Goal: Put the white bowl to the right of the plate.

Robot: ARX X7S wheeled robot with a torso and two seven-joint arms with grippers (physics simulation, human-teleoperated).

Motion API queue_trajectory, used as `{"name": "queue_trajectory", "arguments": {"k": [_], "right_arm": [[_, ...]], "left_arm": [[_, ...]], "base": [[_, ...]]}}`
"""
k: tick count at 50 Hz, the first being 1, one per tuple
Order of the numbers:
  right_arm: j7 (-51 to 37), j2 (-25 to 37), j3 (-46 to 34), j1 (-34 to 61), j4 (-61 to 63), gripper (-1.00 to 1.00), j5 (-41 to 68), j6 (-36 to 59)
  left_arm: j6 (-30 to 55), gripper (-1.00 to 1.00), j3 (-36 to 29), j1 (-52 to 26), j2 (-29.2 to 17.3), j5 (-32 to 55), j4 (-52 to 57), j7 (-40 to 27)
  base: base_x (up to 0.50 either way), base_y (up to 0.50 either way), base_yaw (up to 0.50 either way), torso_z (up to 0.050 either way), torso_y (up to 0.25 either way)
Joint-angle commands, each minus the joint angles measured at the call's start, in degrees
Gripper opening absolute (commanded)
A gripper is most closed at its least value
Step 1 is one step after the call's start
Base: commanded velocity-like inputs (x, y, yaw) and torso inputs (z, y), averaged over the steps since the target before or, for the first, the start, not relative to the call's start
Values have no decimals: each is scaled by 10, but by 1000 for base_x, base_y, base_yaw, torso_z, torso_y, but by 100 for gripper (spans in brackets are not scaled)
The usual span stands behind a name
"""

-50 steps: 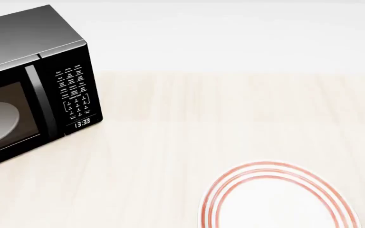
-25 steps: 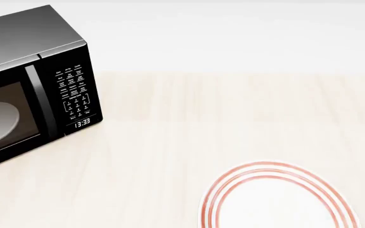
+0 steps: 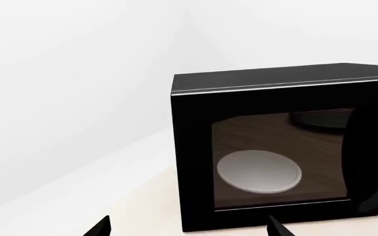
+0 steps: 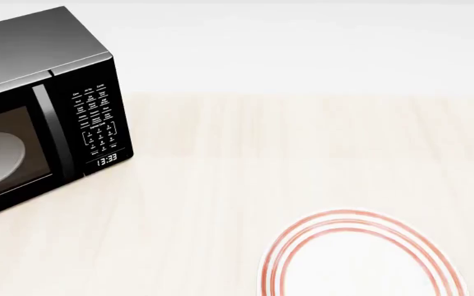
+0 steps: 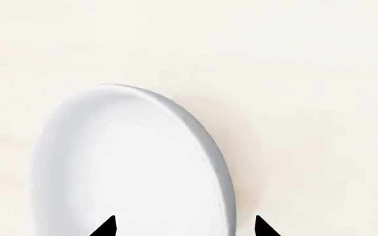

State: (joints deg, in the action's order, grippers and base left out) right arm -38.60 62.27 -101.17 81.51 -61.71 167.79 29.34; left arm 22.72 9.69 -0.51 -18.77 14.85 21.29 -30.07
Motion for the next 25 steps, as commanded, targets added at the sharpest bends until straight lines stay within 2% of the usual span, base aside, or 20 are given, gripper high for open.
{"name": "queue_trajectory", "arguments": {"k": [1, 6, 9, 14, 20, 25], "right_arm": [[-46, 87, 9, 83, 232, 100, -113, -159], [-187, 169, 29, 174, 456, 100, -307, -301], [-285, 203, 49, 218, 578, 100, -427, -334], [-370, 217, 73, 259, 696, 100, -552, -331], [-433, 223, 81, 272, 843, 100, -688, -334], [-478, 214, 69, 250, 948, 100, -781, -389]], "left_arm": [[-12, 100, -3, 4, 1, -2, -7, 0], [-1, 100, -2, 3, -2, 2, 5, -2], [-14, 100, -1, 9, 0, 0, -2, 0], [0, 100, 3, 10, -4, 7, 16, -2], [-18, 100, -3, 26, -6, 13, 36, 12], [-36, 100, -20, 53, -7, 9, 71, 26]], "base": [[0, 0, 0, 0, 0], [0, 0, 0, 0, 0], [0, 0, 0, 0, 0], [0, 0, 0, 0, 0], [0, 0, 0, 0, 0], [0, 0, 0, 0, 0]]}}
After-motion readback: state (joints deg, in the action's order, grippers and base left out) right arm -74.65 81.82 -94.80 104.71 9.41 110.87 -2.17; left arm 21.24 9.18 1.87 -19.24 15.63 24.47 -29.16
